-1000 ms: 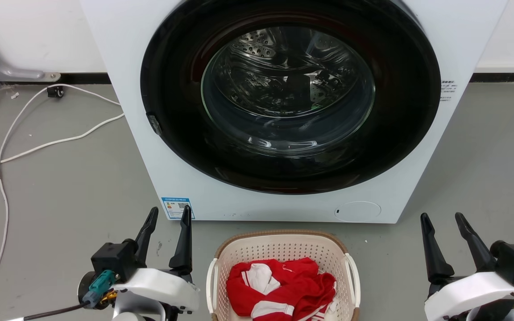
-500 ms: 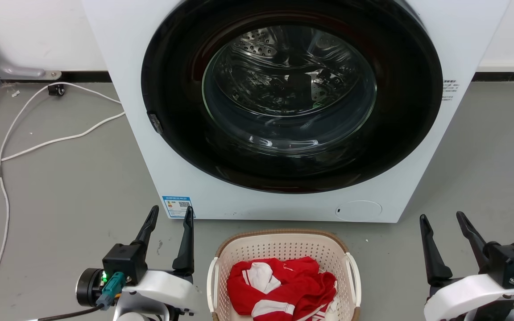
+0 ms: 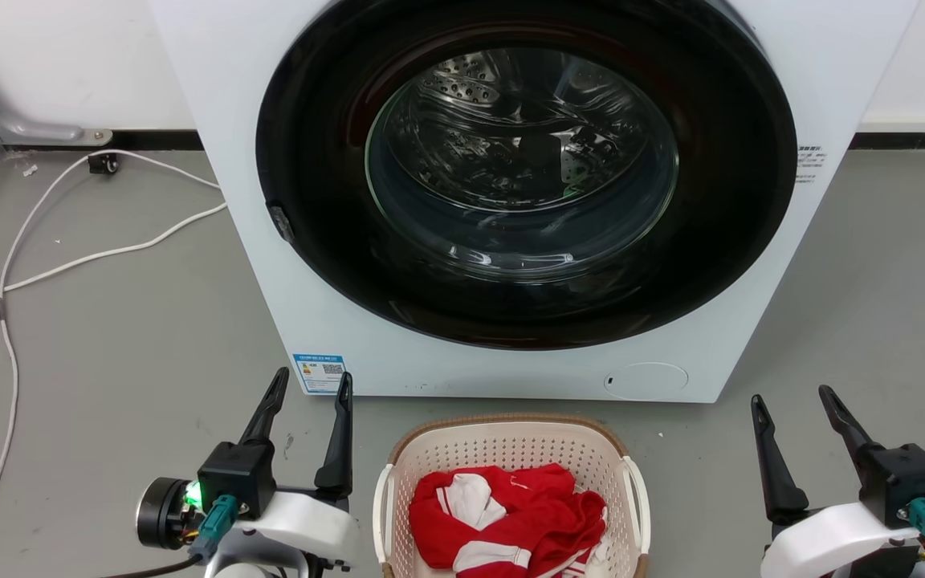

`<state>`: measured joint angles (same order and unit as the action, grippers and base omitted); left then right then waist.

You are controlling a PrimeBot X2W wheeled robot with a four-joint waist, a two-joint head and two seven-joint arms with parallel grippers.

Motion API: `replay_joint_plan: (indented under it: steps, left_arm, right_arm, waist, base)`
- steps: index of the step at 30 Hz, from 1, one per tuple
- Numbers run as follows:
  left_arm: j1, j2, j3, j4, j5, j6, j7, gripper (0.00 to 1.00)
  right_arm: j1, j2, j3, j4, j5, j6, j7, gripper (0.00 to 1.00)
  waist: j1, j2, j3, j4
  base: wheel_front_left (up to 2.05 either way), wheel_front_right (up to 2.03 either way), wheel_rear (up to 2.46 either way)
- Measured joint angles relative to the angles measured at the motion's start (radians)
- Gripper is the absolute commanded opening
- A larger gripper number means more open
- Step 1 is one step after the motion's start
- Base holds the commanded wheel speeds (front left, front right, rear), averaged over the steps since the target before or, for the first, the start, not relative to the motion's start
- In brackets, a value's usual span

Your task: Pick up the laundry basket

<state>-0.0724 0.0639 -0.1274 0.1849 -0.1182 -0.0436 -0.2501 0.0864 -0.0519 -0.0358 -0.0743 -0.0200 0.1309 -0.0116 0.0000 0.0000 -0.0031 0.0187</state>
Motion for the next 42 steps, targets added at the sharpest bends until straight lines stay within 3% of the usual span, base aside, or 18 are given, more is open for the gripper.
replay_joint_plan:
  steps: [7,31,42]
  left_arm:
    - [0.000,-0.001,0.003,-0.004,0.038,0.000,-0.010,1.00]
    - [-0.004,-0.006,0.016,0.018,0.026,0.000,-0.010,1.00]
    - [-0.134,0.003,0.035,0.178,-0.003,-0.016,-0.008,1.00]
  right_arm:
    - [0.001,0.000,0.002,0.000,-0.042,0.000,-0.010,1.00]
    - [-0.023,0.000,-0.015,0.077,0.012,0.000,-0.045,1.00]
    - [-0.122,0.001,-0.014,0.153,0.028,0.000,0.001,1.00]
  waist:
    - [0.0000,0.0000,0.003,0.000]
    - [0.0000,0.0000,0.017,0.007]
    - [0.0000,0.0000,0.105,-0.002]
  base:
    - [0.00,0.00,0.00]
    - [0.00,0.00,0.00]
    - [0.00,0.00,0.00]
